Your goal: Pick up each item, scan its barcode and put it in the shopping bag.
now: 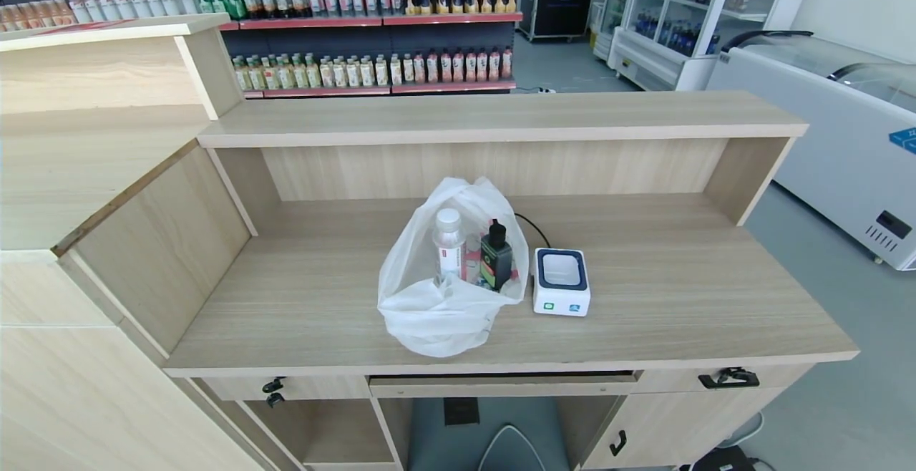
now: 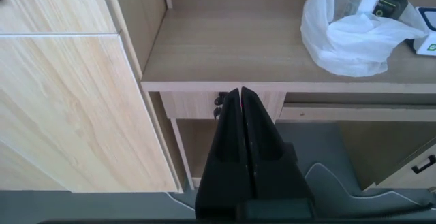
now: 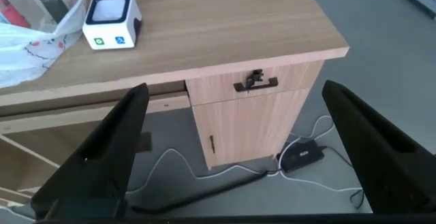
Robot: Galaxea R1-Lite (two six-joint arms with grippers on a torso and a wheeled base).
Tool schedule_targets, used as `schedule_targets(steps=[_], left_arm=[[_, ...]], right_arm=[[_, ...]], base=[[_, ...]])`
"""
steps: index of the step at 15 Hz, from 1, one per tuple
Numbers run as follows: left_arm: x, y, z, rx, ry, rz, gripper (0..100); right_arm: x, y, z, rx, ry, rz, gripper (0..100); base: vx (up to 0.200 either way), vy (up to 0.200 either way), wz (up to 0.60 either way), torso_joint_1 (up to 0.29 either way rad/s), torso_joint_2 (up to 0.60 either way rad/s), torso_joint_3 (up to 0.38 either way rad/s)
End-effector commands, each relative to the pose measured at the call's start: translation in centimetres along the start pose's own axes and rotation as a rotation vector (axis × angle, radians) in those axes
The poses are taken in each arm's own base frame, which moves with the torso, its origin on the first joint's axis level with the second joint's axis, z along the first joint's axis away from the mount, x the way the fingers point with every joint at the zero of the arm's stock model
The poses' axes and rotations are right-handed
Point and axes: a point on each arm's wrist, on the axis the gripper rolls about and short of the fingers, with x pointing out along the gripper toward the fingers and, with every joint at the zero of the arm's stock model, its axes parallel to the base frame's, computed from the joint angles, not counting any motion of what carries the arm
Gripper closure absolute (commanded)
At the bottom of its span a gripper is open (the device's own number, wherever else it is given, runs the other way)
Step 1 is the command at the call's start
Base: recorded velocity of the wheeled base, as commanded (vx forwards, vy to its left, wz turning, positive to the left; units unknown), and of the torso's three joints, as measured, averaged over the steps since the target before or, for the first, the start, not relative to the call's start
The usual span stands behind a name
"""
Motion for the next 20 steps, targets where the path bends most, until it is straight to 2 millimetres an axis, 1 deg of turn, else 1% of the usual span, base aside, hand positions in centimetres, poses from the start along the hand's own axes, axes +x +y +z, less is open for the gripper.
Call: schedule_targets(steps=[1,4,20], left_arm=[[0.00,0.00,0.00,0.000,0.000,0.000,100],[0.00,0.00,0.00,0.000,0.000,0.000,100],[0.00,0.00,0.00,0.000,0.000,0.000,100]], right_arm=[[-0.78,-0.12,-0.19,0.007,-0.090,0.027,0],[-1.12,-0.21,-0.31,0.010,-0.130,0.053,0],[-1.14,-0.23,-0.32,0.015,-0.133,0.046,0]], base=[[0.000,0.000,0.00,0.000,0.00,0.000],[0.000,0.000,0.00,0.000,0.00,0.000],[0.000,0.000,0.00,0.000,0.00,0.000]])
